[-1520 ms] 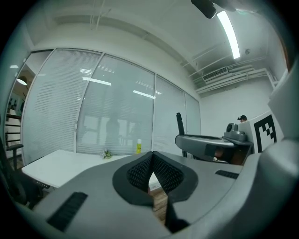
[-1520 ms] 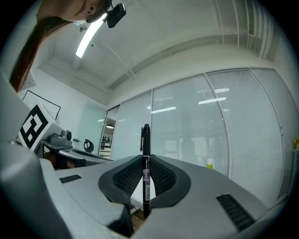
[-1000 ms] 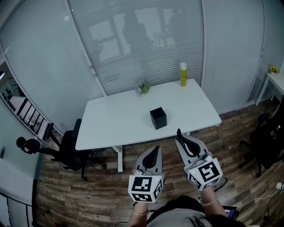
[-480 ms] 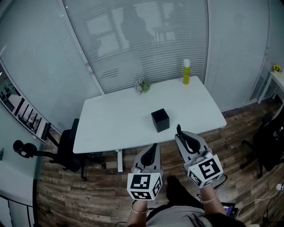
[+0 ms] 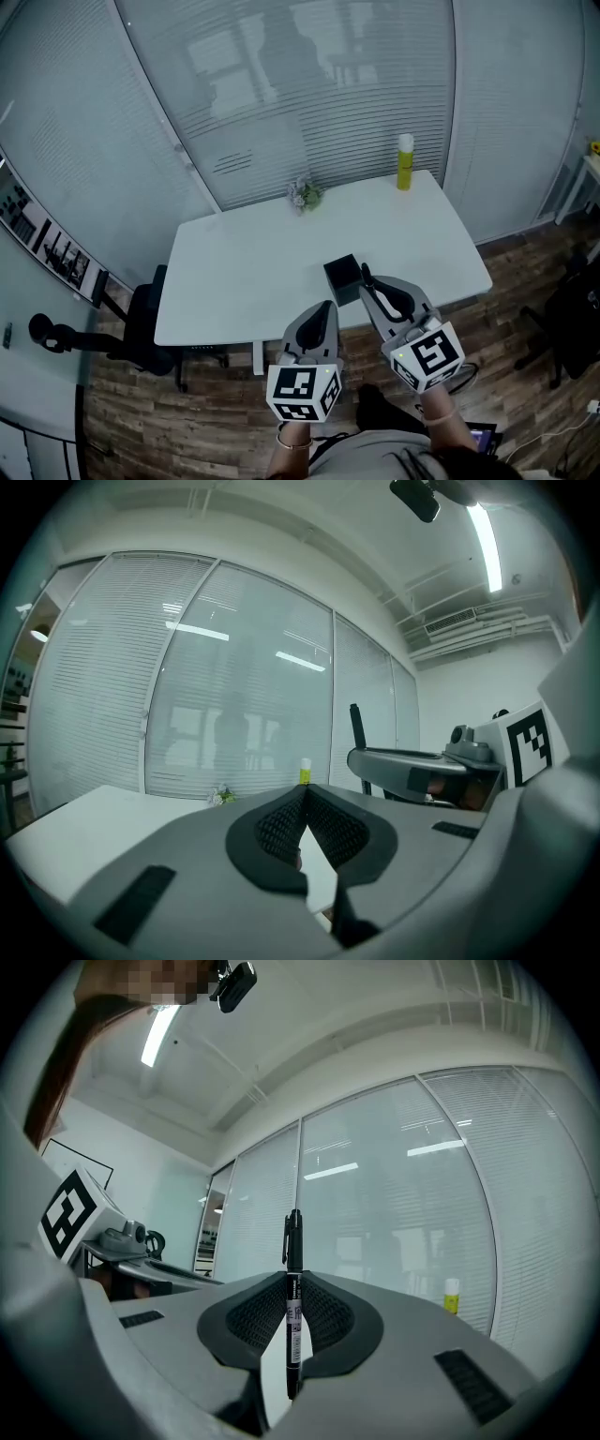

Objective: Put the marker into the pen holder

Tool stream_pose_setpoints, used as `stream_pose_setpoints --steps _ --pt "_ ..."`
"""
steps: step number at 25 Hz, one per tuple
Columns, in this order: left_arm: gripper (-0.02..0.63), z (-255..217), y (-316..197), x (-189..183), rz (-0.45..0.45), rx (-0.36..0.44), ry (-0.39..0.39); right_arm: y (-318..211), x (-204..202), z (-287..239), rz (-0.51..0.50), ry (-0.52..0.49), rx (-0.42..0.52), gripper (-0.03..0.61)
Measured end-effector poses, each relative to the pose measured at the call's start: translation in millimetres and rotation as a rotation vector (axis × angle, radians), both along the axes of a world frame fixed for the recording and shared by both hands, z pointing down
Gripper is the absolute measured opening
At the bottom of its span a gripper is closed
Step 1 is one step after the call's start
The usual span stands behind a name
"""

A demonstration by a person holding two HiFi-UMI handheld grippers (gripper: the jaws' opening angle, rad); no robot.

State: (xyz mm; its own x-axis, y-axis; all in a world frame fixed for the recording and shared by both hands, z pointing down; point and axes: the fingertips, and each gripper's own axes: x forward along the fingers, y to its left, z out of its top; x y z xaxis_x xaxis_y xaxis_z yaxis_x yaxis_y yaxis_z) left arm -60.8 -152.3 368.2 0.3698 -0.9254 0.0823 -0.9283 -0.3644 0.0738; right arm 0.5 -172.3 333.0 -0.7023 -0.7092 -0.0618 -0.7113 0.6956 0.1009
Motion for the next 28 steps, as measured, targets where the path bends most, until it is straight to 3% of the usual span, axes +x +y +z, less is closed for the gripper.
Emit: stream_pose_setpoints --steps 9,18,28 --pt "0.018 7 -65 -13 -0.058 -0.024 0.013 -67 -15 6 -0.084 0.001 0.028 0.069" --pt "0.018 26 -93 -26 -0.111 -0.074 0.005 -96 -46 32 -0.203 0.091 0.051 0.069" --pt "0.018 36 -122 -28 -0.072 -0.103 0.018 -124 -59 72 -0.197 0.173 -0.007 0.069"
